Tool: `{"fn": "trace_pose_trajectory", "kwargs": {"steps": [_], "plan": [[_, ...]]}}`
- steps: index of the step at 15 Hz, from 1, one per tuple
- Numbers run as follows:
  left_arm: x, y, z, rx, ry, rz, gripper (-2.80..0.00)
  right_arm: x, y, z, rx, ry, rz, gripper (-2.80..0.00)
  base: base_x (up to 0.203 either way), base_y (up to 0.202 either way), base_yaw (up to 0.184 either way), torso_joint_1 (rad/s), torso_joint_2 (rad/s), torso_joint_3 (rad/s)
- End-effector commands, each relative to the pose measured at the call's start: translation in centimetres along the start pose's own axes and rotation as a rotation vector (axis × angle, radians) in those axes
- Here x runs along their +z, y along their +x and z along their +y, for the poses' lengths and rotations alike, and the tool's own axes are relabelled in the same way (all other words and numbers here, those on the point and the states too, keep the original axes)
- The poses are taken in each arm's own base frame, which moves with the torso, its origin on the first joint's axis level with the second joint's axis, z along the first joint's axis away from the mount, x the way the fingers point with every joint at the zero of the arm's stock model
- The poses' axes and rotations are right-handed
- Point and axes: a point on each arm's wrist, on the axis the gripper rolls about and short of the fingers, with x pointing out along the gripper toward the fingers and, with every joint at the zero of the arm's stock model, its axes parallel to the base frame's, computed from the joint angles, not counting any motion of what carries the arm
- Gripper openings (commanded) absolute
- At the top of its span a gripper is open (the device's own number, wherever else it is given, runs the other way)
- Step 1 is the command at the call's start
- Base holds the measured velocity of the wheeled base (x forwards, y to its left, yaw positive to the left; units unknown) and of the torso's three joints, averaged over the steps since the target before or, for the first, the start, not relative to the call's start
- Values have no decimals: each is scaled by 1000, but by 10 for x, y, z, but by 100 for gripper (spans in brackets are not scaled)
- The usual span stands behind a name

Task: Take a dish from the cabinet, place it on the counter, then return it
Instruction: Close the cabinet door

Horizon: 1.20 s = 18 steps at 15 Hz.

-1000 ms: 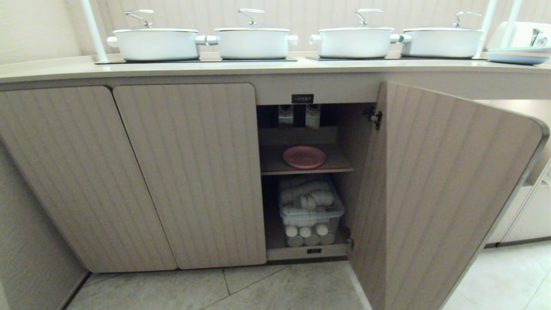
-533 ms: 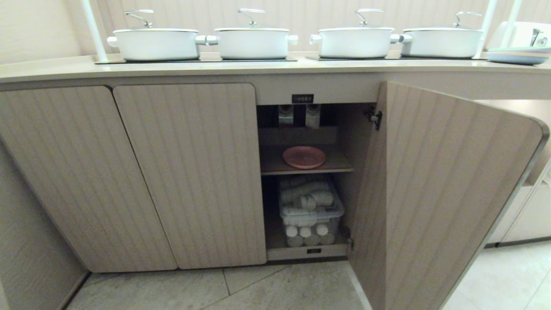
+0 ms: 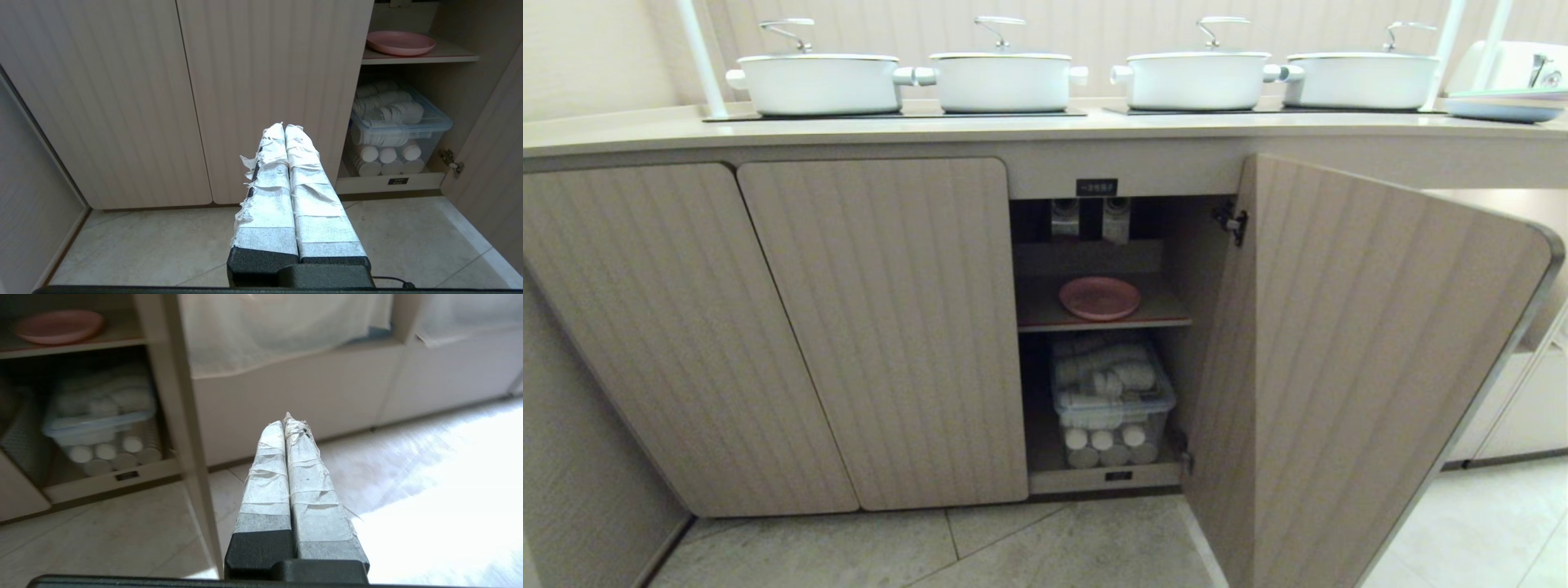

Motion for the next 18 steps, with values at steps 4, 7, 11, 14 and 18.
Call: {"fn": "trace_pose_trajectory", "kwargs": {"steps": [4,7,11,14,18], "plan": [[0,0,0,0,0,-1,-280,39,32,6,-52,-13,116,-280,0,0,0,0,0,0],[0,0,0,1,0,-1,-280,75,58,11,-57,9,111,-280,0,0,0,0,0,0],[0,0,0,0,0,-1,-280,104,87,16,-61,37,26,-280,0,0,0,0,0,0],[0,0,0,0,0,-1,-280,107,98,14,-101,34,25,-280,0,0,0,0,0,0],[0,0,0,1,0,-1,-280,120,124,18,-104,50,-18,-280,0,0,0,0,0,0]]}}
